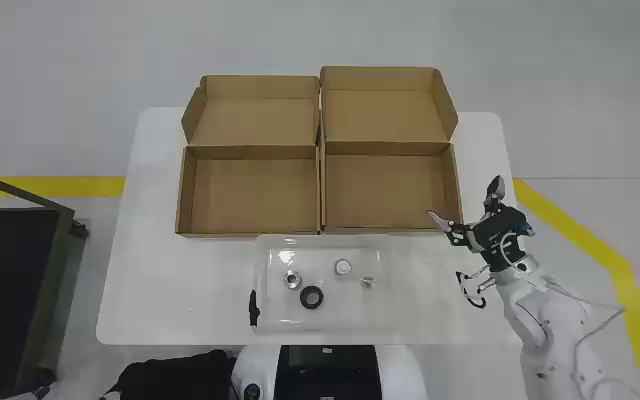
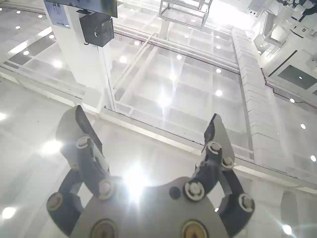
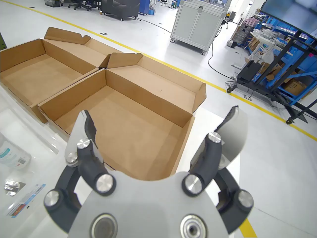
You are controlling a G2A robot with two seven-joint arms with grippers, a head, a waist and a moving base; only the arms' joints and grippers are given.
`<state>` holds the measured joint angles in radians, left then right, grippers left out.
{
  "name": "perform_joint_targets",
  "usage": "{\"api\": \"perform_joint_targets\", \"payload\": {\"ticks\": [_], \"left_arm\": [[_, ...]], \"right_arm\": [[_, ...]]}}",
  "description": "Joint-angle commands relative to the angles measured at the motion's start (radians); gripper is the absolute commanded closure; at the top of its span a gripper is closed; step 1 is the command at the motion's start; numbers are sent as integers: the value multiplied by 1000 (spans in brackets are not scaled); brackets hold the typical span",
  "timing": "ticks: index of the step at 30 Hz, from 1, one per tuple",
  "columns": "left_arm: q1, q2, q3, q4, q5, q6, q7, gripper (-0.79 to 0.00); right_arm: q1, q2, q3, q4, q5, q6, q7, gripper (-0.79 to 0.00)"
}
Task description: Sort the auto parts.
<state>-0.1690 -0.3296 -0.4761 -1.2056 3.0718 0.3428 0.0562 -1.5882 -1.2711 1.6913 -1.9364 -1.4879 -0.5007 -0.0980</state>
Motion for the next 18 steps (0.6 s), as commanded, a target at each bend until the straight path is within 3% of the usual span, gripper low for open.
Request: {"api": "perform_joint_targets", "payload": {"ticks": [1,18], "left_arm": [[0,0,0,0,0,0,0,-784],[0,0,0,0,0,0,0,-784]], "right_arm": [[0,0,0,0,0,0,0,-784],[0,0,0,0,0,0,0,-784]]}}
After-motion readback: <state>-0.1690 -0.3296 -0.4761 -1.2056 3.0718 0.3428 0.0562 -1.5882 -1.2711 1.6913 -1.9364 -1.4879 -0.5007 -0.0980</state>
